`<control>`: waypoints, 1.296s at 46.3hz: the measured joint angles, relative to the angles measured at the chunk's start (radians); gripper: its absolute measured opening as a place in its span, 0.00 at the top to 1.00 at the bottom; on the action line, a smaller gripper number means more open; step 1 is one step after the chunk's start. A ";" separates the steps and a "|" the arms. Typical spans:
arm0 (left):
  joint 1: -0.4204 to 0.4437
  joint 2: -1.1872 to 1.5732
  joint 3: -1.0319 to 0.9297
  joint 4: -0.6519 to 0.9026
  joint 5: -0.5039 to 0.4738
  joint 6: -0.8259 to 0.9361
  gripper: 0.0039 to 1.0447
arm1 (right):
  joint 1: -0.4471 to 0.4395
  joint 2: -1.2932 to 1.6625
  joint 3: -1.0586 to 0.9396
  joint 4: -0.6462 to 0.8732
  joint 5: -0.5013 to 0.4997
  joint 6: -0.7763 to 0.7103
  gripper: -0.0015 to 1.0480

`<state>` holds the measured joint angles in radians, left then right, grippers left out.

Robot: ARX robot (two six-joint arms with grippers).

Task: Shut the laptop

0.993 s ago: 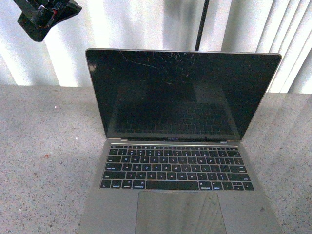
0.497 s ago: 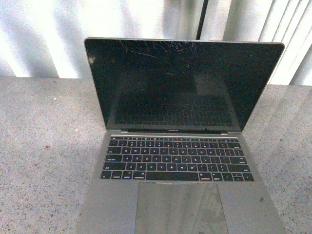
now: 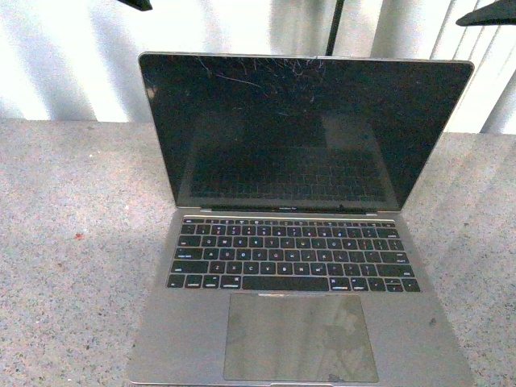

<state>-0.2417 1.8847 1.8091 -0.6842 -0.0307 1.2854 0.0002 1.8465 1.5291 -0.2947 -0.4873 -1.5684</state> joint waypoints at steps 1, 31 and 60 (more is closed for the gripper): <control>-0.001 0.000 -0.006 0.001 0.001 -0.002 0.06 | 0.001 0.002 0.000 -0.006 0.001 -0.002 0.07; -0.044 0.006 -0.080 0.084 -0.042 -0.029 0.52 | 0.041 0.028 -0.003 -0.021 -0.007 0.012 0.79; -0.082 0.006 -0.164 0.124 -0.037 -0.029 0.97 | 0.069 0.042 -0.046 -0.105 -0.011 0.053 0.97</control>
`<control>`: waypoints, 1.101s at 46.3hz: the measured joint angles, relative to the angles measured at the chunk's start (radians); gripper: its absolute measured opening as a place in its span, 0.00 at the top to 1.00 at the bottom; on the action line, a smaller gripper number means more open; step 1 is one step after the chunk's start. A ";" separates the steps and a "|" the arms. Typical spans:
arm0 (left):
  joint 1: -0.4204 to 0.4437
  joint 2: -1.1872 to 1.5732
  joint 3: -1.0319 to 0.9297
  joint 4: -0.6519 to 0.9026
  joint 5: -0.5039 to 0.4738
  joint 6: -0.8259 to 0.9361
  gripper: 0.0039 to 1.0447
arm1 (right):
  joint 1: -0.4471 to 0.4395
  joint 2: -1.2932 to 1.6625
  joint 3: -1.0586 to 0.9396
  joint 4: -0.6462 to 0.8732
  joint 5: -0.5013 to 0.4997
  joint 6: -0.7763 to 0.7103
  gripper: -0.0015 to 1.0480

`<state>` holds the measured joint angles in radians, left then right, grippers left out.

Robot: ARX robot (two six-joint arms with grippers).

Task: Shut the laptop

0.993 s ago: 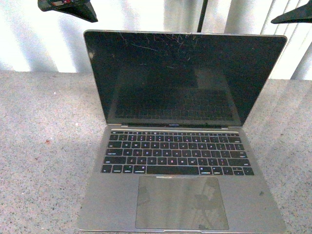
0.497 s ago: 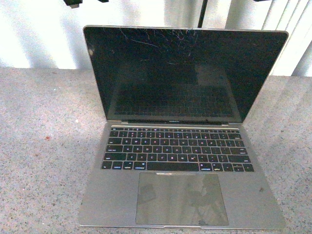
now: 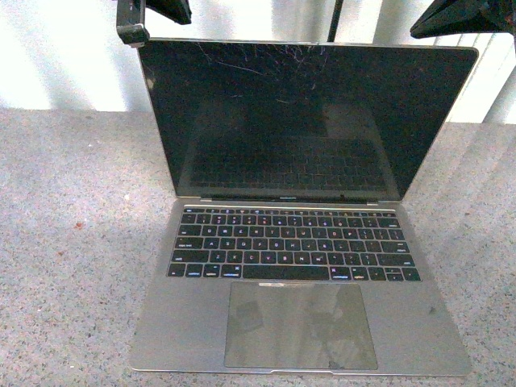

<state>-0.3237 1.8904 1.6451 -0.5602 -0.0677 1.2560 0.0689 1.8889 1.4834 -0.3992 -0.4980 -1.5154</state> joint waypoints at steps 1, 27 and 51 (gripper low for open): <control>-0.001 0.000 -0.002 0.000 0.000 0.000 0.97 | 0.001 0.000 0.000 -0.007 0.002 0.000 0.97; -0.013 0.000 -0.020 -0.016 0.016 0.001 0.97 | 0.002 0.003 0.000 -0.048 0.007 0.000 0.97; -0.033 0.000 -0.030 -0.062 0.023 0.018 0.97 | -0.001 0.003 0.000 -0.113 0.009 0.001 0.97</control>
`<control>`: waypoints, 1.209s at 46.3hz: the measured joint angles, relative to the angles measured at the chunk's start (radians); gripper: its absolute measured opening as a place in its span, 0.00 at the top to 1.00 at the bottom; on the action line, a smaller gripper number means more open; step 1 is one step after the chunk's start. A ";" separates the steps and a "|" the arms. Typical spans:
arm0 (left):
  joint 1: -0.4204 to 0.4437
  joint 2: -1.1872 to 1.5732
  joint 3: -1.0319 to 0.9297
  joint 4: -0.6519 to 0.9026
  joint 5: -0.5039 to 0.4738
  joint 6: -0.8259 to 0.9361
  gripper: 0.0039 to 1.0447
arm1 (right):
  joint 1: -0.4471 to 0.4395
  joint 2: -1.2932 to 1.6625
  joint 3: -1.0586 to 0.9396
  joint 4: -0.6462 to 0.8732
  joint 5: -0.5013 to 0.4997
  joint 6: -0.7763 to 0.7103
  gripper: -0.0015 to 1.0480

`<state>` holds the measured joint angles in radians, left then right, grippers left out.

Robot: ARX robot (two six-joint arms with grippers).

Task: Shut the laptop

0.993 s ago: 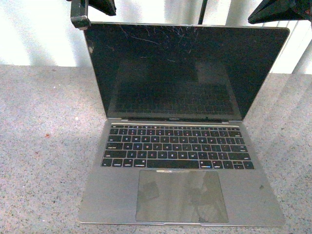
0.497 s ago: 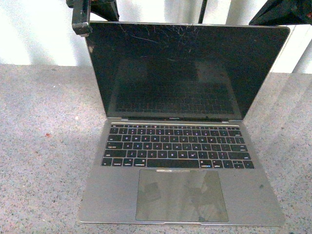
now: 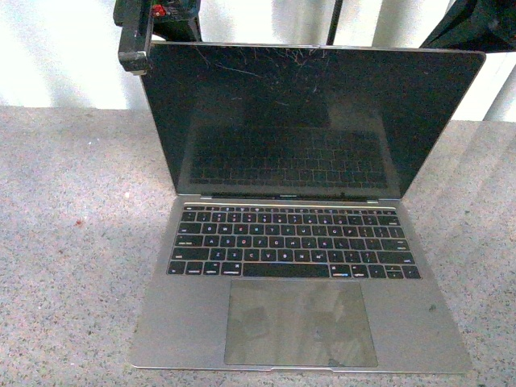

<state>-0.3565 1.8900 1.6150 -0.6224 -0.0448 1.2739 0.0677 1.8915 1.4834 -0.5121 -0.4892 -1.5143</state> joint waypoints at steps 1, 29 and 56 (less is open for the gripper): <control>0.000 0.000 0.000 -0.001 0.000 0.002 0.97 | 0.000 0.000 0.000 -0.003 0.000 0.000 0.97; -0.019 -0.032 -0.040 -0.038 0.023 0.005 0.97 | 0.034 -0.069 -0.048 -0.106 0.024 0.026 0.97; -0.061 -0.147 -0.229 -0.039 0.031 0.010 0.97 | 0.066 -0.122 -0.183 -0.130 0.048 0.090 0.97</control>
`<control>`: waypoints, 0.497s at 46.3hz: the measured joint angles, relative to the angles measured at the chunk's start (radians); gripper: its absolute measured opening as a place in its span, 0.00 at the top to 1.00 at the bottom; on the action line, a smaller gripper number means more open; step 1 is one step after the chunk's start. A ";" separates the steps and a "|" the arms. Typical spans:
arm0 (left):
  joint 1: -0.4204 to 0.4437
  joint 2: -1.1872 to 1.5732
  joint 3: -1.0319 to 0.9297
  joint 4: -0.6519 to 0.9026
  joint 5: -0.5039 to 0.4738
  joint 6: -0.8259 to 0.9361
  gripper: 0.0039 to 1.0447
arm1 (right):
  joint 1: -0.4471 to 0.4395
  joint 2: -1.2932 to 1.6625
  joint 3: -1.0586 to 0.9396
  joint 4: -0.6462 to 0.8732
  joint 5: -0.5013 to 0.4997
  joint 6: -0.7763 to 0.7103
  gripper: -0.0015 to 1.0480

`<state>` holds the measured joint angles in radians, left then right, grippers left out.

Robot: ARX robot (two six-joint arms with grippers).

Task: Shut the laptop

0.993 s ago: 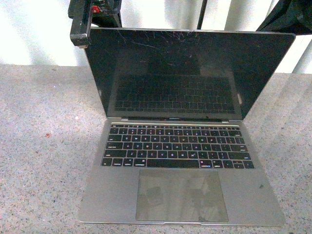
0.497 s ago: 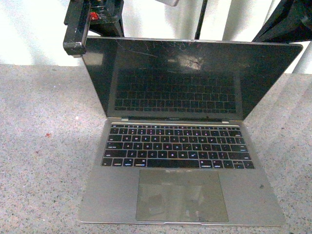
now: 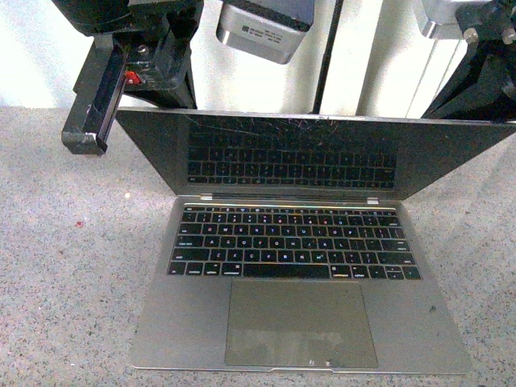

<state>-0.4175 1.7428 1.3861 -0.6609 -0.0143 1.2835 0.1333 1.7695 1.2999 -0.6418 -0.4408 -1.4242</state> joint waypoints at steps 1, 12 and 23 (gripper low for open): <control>-0.001 -0.002 -0.006 0.001 0.000 0.000 0.97 | 0.001 -0.002 -0.005 0.000 0.003 0.000 0.97; -0.013 -0.023 -0.074 0.032 0.016 -0.005 0.97 | 0.008 -0.013 -0.062 0.009 0.013 0.000 0.97; -0.024 -0.030 -0.115 0.047 0.019 -0.009 0.97 | 0.009 -0.018 -0.091 0.013 0.012 0.004 0.97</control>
<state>-0.4419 1.7126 1.2709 -0.6140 0.0044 1.2747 0.1421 1.7519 1.2091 -0.6292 -0.4290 -1.4204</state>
